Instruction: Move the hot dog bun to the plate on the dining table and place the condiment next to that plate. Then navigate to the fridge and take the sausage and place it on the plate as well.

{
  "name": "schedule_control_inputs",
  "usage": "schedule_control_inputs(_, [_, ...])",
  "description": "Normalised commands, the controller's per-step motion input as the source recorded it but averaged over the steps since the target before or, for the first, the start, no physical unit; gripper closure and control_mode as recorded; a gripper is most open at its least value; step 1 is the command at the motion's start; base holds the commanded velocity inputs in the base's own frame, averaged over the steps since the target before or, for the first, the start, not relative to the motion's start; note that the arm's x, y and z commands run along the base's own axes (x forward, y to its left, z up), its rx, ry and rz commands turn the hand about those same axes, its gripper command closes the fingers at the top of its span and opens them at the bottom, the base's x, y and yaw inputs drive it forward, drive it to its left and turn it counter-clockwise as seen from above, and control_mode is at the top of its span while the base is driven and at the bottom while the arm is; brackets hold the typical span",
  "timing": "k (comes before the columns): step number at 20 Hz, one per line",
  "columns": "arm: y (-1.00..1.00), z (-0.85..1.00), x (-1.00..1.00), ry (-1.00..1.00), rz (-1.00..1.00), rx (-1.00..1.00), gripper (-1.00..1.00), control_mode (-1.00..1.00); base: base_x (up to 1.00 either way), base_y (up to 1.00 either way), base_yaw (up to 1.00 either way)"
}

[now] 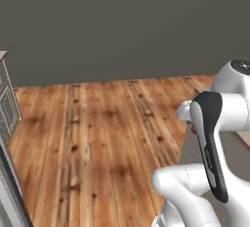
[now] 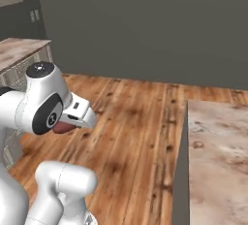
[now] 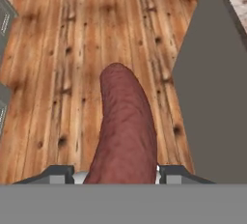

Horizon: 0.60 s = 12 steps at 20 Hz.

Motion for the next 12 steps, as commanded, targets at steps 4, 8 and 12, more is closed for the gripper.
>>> schedule_control_inputs(4, [0.00, 0.00, 0.00, 0.00, 0.00, 0.00, 1.00, 1.00, 1.00, 0.42, -0.35])
schedule_control_inputs(8, [0.00, 0.00, 0.00, 0.00, 0.00, 0.00, 1.00, 1.00, 1.00, 0.53, -0.26])
schedule_control_inputs(12, [0.00, 0.00, 0.00, 0.00, 0.00, 0.00, 1.00, 1.00, 1.00, 0.50, -0.28])
